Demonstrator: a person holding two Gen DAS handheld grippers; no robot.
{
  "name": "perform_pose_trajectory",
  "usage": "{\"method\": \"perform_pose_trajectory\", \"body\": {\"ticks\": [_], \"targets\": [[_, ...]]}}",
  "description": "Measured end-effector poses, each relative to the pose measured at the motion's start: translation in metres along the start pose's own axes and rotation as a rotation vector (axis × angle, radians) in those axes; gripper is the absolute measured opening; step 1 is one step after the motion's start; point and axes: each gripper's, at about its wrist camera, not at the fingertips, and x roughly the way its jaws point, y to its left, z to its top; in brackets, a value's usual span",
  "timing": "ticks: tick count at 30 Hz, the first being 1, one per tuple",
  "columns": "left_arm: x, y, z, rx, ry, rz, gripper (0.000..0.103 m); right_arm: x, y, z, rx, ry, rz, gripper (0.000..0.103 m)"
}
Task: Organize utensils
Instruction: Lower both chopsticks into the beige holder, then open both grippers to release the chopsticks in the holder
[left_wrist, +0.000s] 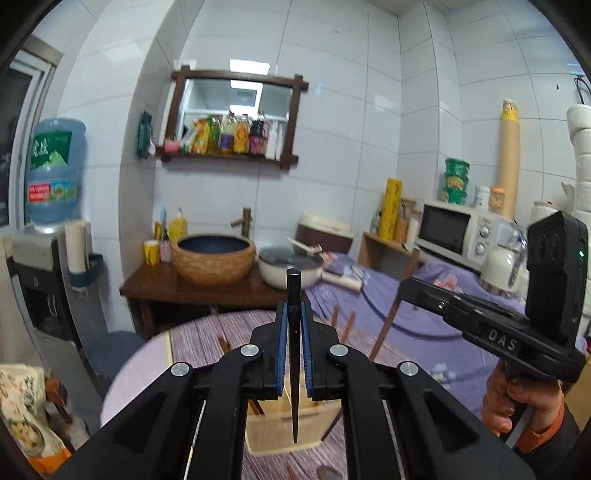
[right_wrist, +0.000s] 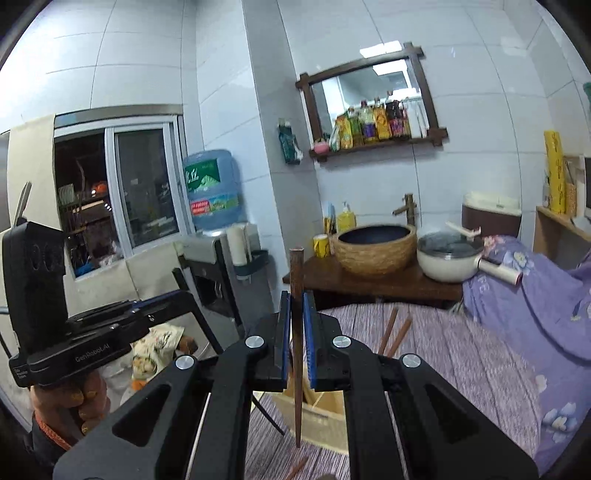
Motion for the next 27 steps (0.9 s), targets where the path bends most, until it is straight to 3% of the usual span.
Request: {"method": "perform_pose_trajectory", "body": {"ticks": [4,8,20,27], "targets": [[0.023,0.001,0.026,-0.005,-0.026,0.075,0.007,0.009,0.001,0.025,-0.033,-0.056,-0.065,0.008],[0.051,0.008,0.024,-0.033,0.001,0.094,0.007,0.029,-0.007,0.030,-0.027,-0.065,-0.113,0.008],[0.106,0.026,-0.056,-0.069,0.157,0.109,0.007,0.088,-0.034,-0.054,0.020,0.084,-0.143,0.008],[0.119,0.030,-0.087,-0.083,0.226,0.095,0.007,0.097,-0.040,-0.078,0.025,0.120,-0.150,0.008]]}}
